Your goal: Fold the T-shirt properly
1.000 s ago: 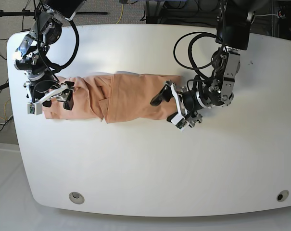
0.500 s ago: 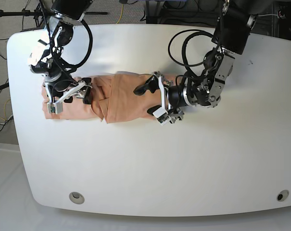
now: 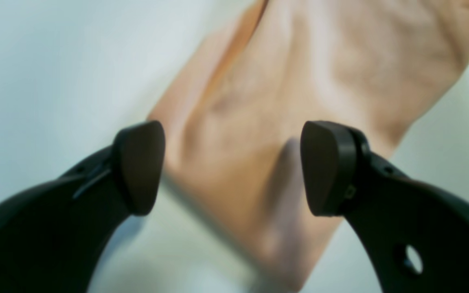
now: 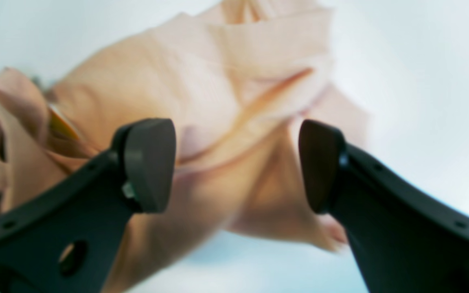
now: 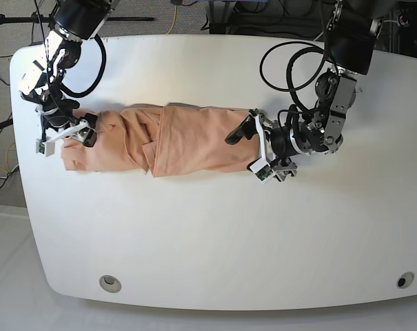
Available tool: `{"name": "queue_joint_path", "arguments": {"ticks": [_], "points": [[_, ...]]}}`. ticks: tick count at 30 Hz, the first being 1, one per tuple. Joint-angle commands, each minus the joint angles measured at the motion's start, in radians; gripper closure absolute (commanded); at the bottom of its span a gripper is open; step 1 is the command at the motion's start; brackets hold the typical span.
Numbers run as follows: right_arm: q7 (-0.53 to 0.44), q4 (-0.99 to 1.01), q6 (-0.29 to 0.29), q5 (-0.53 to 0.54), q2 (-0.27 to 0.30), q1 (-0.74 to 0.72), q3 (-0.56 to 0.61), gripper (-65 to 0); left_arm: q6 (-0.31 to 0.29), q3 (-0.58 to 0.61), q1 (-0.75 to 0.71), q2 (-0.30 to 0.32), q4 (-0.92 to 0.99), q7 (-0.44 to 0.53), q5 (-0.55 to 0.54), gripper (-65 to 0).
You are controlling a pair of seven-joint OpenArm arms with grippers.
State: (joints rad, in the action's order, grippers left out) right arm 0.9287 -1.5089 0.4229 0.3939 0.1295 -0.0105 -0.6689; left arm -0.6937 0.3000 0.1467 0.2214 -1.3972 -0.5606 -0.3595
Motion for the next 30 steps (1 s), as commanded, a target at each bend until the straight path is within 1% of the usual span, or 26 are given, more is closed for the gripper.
{"name": "queue_joint_path", "arguments": {"ticks": [1, 7, 9, 13, 17, 21, 23, 25, 30], "points": [[-0.016, 0.007, 0.006, 0.012, 0.015, -0.035, -0.027, -44.9, -0.004, -0.023, 0.004, 0.001, -0.044, 0.039, -0.017, -49.8], [0.000, 0.011, 0.036, 0.015, 0.009, -0.052, -0.078, -45.2, -0.004, -0.047, -0.009, -0.009, -0.045, 0.026, -0.016, -48.7], [0.011, -0.028, 0.072, 0.024, 0.000, -0.056, -0.103, -46.9, -0.004, -0.061, -0.007, -0.028, -0.024, -0.013, -0.004, -43.6], [0.028, -0.057, 0.111, 0.026, -0.001, -0.057, -0.121, -48.9, -0.004, -0.062, -0.006, -0.041, -0.014, -0.041, 0.002, -36.6], [0.048, -0.076, 0.128, 0.028, 0.001, -0.050, -0.133, -50.4, -0.004, -0.058, -0.007, -0.041, -0.002, -0.048, 0.000, -34.5], [0.062, -0.089, 0.140, 0.047, 0.002, -0.051, -0.150, -49.8, -0.004, -0.041, -0.005, -0.032, 0.037, -0.030, -0.001, -36.7], [0.063, -0.086, 0.139, 0.050, 0.006, -0.051, -0.149, -49.4, -0.004, -0.038, -0.001, -0.028, 0.046, -0.007, -0.003, -41.8], [0.064, -0.081, 0.137, 0.052, 0.014, -0.051, -0.148, -49.0, -0.004, -0.035, 0.003, -0.026, 0.055, 0.014, -0.005, -44.6], [0.048, -0.048, 0.131, 0.045, 0.036, -0.058, -0.136, -48.7, -0.004, -0.034, 0.008, -0.021, 0.050, 0.023, -0.001, -46.5]]}}
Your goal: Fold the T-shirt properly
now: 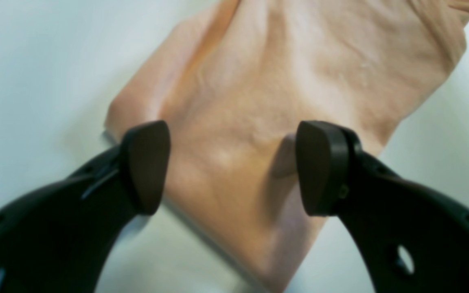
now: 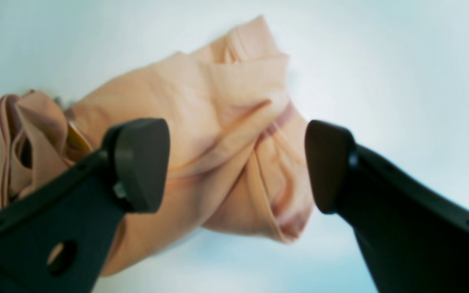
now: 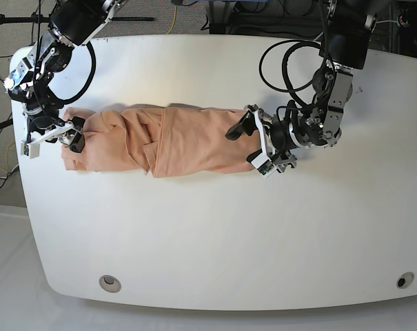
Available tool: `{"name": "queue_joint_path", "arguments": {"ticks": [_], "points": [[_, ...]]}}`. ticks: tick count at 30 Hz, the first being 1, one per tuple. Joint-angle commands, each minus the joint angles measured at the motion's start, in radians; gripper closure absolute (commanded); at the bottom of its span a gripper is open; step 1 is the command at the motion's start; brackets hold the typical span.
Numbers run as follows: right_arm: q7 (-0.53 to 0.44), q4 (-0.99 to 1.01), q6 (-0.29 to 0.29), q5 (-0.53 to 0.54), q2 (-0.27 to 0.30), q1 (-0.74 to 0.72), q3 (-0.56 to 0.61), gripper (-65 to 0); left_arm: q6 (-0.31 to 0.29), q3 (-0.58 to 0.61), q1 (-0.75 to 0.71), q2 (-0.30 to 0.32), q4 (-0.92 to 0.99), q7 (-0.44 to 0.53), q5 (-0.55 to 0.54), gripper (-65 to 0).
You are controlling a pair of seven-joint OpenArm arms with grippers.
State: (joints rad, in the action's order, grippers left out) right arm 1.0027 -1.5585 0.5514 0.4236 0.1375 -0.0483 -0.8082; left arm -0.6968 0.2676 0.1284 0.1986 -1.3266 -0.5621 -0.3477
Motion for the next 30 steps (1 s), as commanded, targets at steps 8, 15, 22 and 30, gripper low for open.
{"name": "queue_joint_path", "arguments": {"ticks": [8, 15, 22, 30], "points": [[-0.085, 0.138, -0.004, 0.000, 0.083, -0.063, 0.014, -48.3, -0.001, -0.009, 0.018, 0.012, -0.043, 0.016, -0.008, -48.2], [-0.107, 0.209, 0.056, 0.035, 0.062, -0.088, 0.004, -48.1, -0.001, -0.010, 0.015, 0.013, -0.042, 0.007, -0.007, -47.1], [-0.090, 0.205, 0.070, 0.030, 0.041, -0.104, 0.003, -48.4, -0.001, -0.018, 0.015, 0.010, -0.039, -0.008, -0.006, -44.3], [-0.062, 0.180, 0.058, 0.019, 0.003, -0.118, -0.014, -49.5, -0.001, -0.048, 0.011, 0.014, -0.043, -0.017, -0.009, -44.0]]}}
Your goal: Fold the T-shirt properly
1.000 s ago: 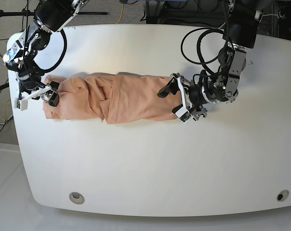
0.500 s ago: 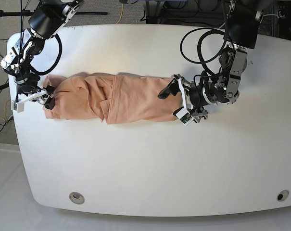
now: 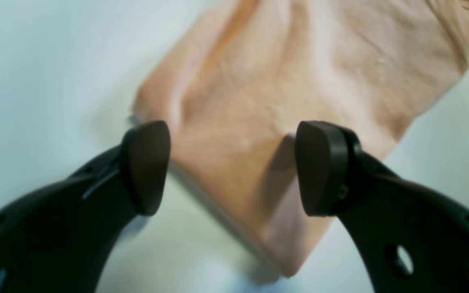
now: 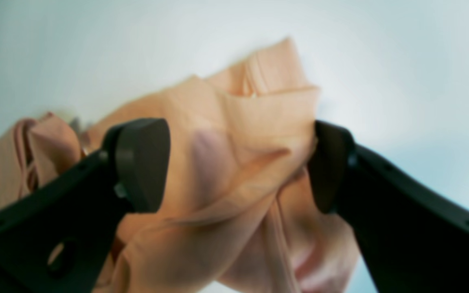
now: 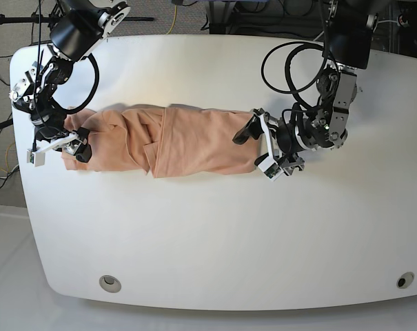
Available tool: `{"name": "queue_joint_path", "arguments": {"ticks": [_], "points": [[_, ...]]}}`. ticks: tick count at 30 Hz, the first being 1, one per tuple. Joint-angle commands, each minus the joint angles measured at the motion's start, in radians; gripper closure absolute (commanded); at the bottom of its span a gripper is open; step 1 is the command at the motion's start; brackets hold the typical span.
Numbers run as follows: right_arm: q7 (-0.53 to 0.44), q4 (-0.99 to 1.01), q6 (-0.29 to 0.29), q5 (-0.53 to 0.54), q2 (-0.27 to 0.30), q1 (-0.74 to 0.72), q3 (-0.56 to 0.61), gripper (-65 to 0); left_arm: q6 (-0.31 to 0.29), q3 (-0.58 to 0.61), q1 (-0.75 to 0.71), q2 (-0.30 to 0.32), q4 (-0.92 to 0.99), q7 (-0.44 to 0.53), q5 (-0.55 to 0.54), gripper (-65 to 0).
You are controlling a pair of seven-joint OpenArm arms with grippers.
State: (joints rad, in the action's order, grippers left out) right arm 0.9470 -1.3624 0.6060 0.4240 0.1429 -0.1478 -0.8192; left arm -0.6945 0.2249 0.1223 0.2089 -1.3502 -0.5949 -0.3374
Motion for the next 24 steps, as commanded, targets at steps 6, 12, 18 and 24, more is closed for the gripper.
{"name": "queue_joint_path", "arguments": {"ticks": [6, 12, 18, 24], "points": [[0.005, 0.015, 0.000, 0.025, -0.029, -0.016, -0.030, -49.5, -0.004, -0.008, 0.016, 0.005, -0.019, 0.008, -0.017, -45.2], [0.012, 0.045, 0.004, 0.033, -0.031, -0.009, -0.044, -49.7, -0.004, -0.021, 0.014, 0.009, -0.020, 0.001, -0.013, -45.7], [0.013, 0.052, 0.009, 0.054, -0.016, -0.002, -0.063, -50.1, -0.004, -0.048, 0.007, 0.012, -0.022, -0.004, -0.009, -45.2], [0.012, 0.057, 0.008, 0.071, -0.013, 0.003, -0.059, -50.2, -0.004, -0.065, 0.005, 0.013, -0.025, -0.005, -0.007, -45.0]]}}
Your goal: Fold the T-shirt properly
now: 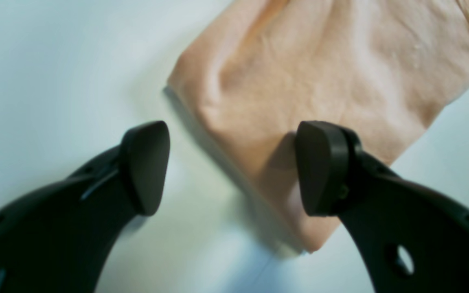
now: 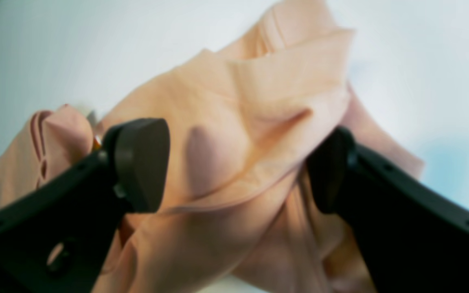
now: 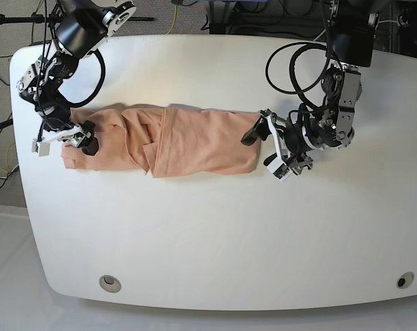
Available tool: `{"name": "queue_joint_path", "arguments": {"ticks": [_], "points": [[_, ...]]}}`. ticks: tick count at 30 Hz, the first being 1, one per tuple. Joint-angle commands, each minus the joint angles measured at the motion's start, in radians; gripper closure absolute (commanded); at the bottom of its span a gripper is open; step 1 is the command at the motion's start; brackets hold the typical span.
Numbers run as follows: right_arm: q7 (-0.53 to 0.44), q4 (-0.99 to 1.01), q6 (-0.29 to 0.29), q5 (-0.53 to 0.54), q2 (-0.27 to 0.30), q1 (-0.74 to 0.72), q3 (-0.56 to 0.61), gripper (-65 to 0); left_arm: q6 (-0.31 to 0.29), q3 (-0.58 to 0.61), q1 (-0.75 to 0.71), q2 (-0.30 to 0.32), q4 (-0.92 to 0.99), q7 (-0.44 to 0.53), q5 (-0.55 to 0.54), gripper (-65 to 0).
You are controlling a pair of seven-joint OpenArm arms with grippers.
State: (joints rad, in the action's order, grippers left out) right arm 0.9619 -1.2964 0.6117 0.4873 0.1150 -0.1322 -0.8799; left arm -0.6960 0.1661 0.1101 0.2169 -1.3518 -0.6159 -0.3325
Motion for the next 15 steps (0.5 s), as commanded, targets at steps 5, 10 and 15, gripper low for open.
{"name": "queue_joint_path", "arguments": {"ticks": [5, 10, 15], "points": [[-0.003, -0.013, 0.005, 0.001, 0.005, -0.010, 0.013, -45.4, -0.002, 0.024, 0.009, 0.006, -0.029, 0.007, -0.011, -44.6], [0.001, -0.016, 0.007, 0.004, -0.002, -0.011, 0.015, -26.3, -0.002, 0.033, 0.001, 0.007, -0.028, 0.005, -0.009, -45.0], [0.004, -0.031, 0.000, -0.007, -0.002, -0.010, 0.017, -5.1, -0.002, 0.028, 0.008, 0.008, -0.028, 0.007, -0.017, -45.3]]}}
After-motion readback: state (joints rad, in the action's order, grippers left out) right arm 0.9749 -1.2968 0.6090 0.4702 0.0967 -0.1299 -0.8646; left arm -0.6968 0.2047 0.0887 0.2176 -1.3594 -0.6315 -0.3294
